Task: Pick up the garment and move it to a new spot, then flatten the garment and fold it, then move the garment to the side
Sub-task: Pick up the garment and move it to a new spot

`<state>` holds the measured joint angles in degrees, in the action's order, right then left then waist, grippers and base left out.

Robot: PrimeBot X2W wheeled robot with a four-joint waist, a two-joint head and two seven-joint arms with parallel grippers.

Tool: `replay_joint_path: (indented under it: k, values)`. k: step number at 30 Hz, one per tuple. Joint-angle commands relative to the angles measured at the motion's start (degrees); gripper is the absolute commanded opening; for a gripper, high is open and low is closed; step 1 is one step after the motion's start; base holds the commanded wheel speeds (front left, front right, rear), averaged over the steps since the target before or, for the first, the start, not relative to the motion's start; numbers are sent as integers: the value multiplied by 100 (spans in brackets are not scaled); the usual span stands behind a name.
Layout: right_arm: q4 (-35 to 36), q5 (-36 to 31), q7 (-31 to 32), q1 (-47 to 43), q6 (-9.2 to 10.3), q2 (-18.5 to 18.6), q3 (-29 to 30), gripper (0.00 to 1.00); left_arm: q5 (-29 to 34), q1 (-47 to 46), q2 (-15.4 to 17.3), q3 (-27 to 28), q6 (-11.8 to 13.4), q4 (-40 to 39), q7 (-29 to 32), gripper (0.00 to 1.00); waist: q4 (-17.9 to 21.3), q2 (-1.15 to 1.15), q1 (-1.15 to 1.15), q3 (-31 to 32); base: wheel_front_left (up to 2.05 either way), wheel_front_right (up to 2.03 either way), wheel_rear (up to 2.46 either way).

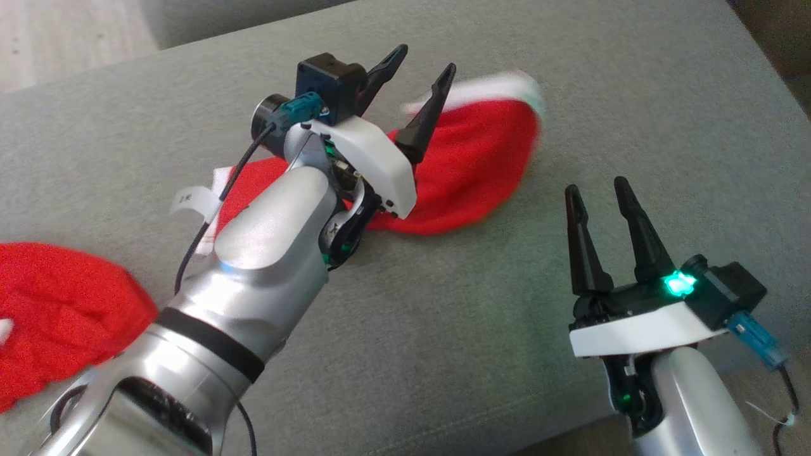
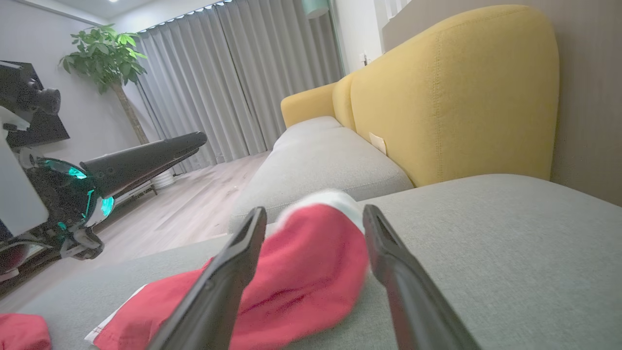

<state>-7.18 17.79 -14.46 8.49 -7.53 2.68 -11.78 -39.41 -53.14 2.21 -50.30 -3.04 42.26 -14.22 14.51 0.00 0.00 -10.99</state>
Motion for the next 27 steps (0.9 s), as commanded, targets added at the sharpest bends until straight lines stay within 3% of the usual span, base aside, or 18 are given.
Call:
replay_joint_path:
  k: [1,7,13,22,27]
  values:
    - [160,-31,-54,131,4,20,-75,100,-70,-301,70,132,1,-192,-64,100,-185,0,0,93,0,0,0]
    - [135,-114,-54,64,4,20,36,100,3,-305,90,297,85,-343,-74,100,-583,0,0,278,0,0,0]
    - [121,-242,-54,-53,4,20,219,100,453,130,497,791,270,-957,-76,100,-1102,0,0,519,0,0,0]
    - [104,-423,-54,-345,4,20,438,100,1045,2061,1172,1609,658,-2423,-77,100,-1661,0,0,893,0,0,0]
    - [110,-507,-54,-525,4,20,471,100,1282,3235,1101,2147,1004,-3125,-77,100,-1782,0,0,1099,0,0,0]
